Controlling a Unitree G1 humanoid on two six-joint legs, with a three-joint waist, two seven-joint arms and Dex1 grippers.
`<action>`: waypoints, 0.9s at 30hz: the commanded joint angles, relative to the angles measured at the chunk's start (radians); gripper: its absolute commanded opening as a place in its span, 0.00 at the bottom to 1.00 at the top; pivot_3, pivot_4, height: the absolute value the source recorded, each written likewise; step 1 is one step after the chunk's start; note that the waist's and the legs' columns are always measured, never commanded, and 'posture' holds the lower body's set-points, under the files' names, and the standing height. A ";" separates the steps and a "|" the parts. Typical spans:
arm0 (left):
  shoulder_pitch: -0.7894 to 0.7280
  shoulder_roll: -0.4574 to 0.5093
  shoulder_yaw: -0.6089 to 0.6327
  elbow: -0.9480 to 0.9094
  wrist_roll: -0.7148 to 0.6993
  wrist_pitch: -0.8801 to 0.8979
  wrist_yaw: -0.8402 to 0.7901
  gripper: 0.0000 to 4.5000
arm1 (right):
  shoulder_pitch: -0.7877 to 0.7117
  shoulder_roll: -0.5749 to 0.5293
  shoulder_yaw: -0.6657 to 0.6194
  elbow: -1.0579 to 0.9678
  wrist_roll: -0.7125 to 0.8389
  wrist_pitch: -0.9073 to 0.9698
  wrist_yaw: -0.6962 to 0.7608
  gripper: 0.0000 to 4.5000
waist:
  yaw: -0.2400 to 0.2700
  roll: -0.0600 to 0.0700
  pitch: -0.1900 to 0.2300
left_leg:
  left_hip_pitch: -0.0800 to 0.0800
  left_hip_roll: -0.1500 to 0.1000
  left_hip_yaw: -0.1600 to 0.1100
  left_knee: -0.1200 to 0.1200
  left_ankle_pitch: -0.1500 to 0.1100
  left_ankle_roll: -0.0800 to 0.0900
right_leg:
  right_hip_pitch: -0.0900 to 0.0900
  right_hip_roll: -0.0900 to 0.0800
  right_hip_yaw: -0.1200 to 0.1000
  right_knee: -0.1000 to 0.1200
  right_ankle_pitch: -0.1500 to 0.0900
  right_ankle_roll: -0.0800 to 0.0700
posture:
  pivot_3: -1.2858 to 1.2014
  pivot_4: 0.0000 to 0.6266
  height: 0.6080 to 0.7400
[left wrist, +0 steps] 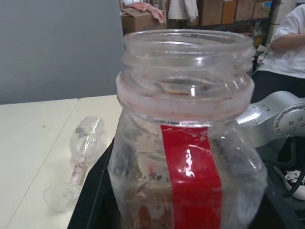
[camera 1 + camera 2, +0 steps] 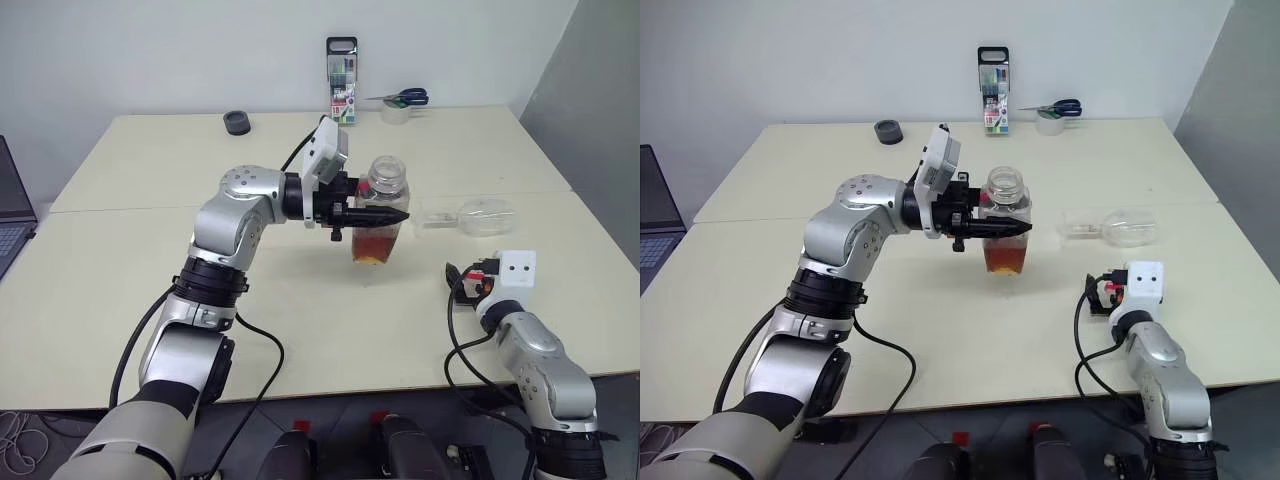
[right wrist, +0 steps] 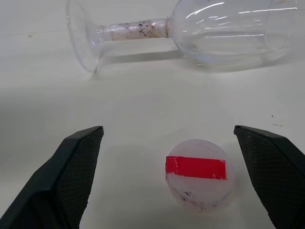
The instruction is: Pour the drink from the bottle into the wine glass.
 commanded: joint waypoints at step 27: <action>0.027 0.003 0.209 0.060 0.249 -0.100 0.829 0.39 | -0.522 -0.371 -0.069 -0.330 0.825 0.379 0.315 1.00 | 0.006 -0.001 0.001 | 0.002 0.000 -0.009 0.000 -0.001 0.001 | 0.008 -0.004 -0.004 -0.006 0.000 0.000 | 0.52 0.24 1.00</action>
